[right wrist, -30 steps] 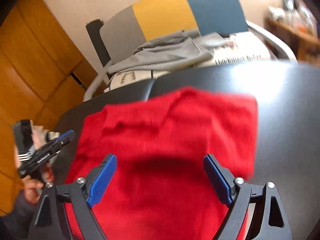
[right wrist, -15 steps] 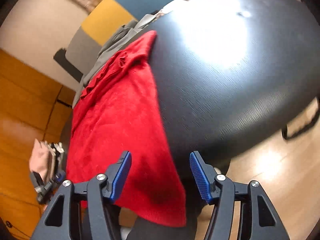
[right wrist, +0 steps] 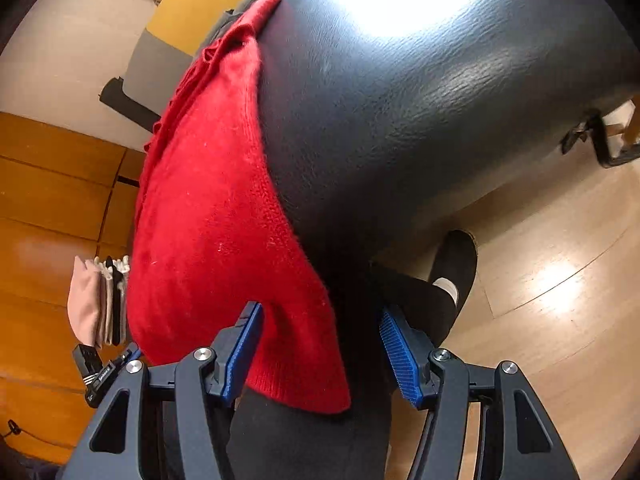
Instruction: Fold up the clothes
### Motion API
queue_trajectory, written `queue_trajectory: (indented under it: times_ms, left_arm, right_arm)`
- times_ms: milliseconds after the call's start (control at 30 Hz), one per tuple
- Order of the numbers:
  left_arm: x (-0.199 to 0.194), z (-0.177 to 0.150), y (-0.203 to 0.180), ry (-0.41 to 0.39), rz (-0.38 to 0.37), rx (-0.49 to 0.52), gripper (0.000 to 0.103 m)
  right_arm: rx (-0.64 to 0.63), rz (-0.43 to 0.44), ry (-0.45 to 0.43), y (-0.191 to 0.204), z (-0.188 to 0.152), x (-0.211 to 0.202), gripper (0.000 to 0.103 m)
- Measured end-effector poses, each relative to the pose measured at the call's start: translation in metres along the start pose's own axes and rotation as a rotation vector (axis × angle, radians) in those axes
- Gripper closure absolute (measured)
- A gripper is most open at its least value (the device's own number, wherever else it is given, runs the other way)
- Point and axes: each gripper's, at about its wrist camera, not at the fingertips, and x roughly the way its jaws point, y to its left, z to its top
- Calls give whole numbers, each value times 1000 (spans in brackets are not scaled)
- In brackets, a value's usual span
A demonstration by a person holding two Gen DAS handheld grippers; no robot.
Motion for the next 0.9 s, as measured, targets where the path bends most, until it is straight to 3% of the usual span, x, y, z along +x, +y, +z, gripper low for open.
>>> queue_trajectory:
  times_ms: [267,400,500,533,633,700,900]
  left_arm:
    - [8,-3,-4,19,-91,19,59]
    - [25,-2,-11,50,-80,33,58]
    - [40,-4,-19,93,-59,51,58]
    - [45,-4,-22,113,-59,54,58]
    - [51,-5,-30,141,-56,71,75]
    - [51,-5,-37,142,-48,97,91]
    - [46,-3,-45,141,-67,112,93]
  right_arm:
    - [-33,-34,22,6,5,20,41]
    - [-48,-18,12,4,4,23,42]
    - [-65,-11,11,8,4,23,50]
    - [-76,-10,13,11,4,23,58]
    - [-108,-8,19,19,4,22,80]
    - [-129,-19,23,25,5,24,85]
    - [-83,-10,67,15,5,32,86]
